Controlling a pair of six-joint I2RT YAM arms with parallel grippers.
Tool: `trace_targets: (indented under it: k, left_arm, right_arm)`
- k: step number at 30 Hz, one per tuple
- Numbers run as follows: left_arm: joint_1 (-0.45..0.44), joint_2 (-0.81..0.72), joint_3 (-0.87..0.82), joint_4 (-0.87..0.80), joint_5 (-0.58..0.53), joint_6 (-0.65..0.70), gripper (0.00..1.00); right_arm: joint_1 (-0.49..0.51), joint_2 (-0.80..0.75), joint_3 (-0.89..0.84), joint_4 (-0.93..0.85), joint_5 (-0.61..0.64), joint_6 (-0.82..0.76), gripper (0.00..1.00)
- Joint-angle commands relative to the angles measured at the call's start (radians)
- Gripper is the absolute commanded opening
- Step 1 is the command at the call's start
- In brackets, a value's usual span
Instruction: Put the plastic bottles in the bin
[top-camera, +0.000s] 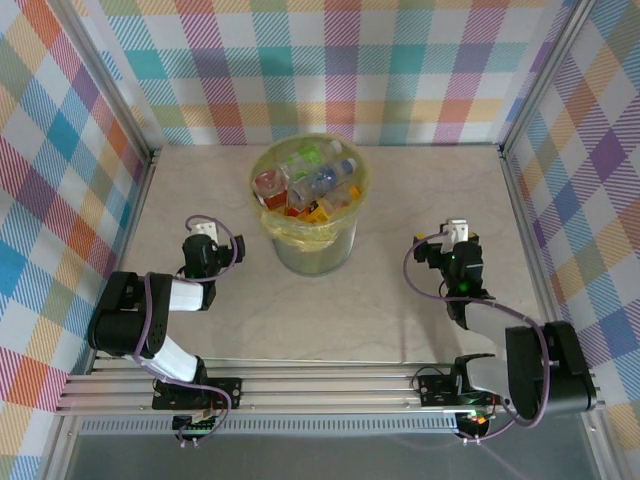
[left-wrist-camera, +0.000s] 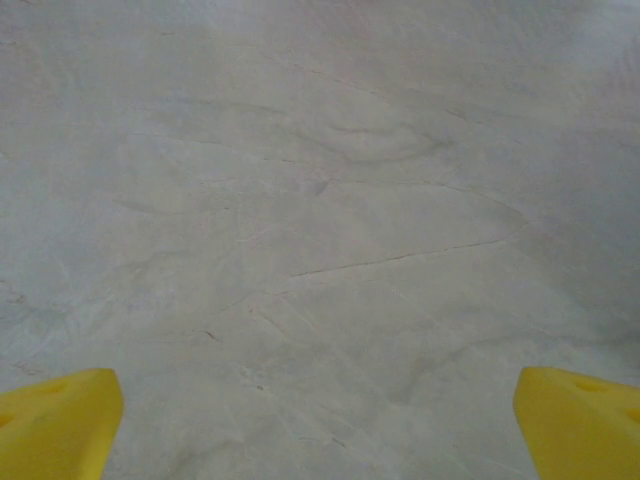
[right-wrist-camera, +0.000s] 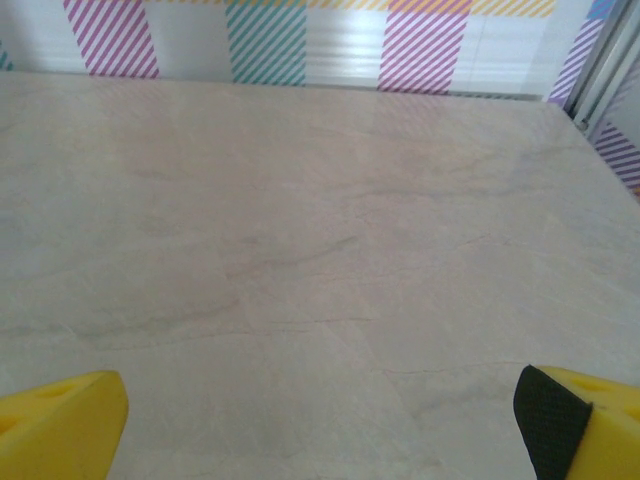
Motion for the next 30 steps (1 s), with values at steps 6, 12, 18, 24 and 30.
trace_targets:
  k: [6, 12, 18, 24, 30]
  left_arm:
    - [0.003, 0.0, 0.018, 0.022, 0.035, 0.018, 1.0]
    - [0.0, 0.0, 0.02, 0.022, 0.033, 0.022, 1.0]
    - [-0.001, 0.003, 0.03, 0.004, 0.061, 0.036, 1.0]
    - [-0.001, 0.002, 0.031, 0.005, 0.063, 0.035, 1.0]
    - [-0.001, 0.002, 0.031, 0.004, 0.062, 0.036, 1.0]
  right_arm:
    - [-0.053, 0.149, -0.002, 0.23, -0.16, 0.001, 1.0]
    - [-0.064, 0.312, -0.009, 0.416, -0.178, 0.009, 1.0]
    - [-0.09, 0.298, 0.087, 0.19, -0.088, 0.081, 1.0]
    - [-0.099, 0.299, 0.111, 0.155, -0.062, 0.101, 1.0]
    - [-0.101, 0.298, 0.111, 0.156, -0.064, 0.101, 1.0]
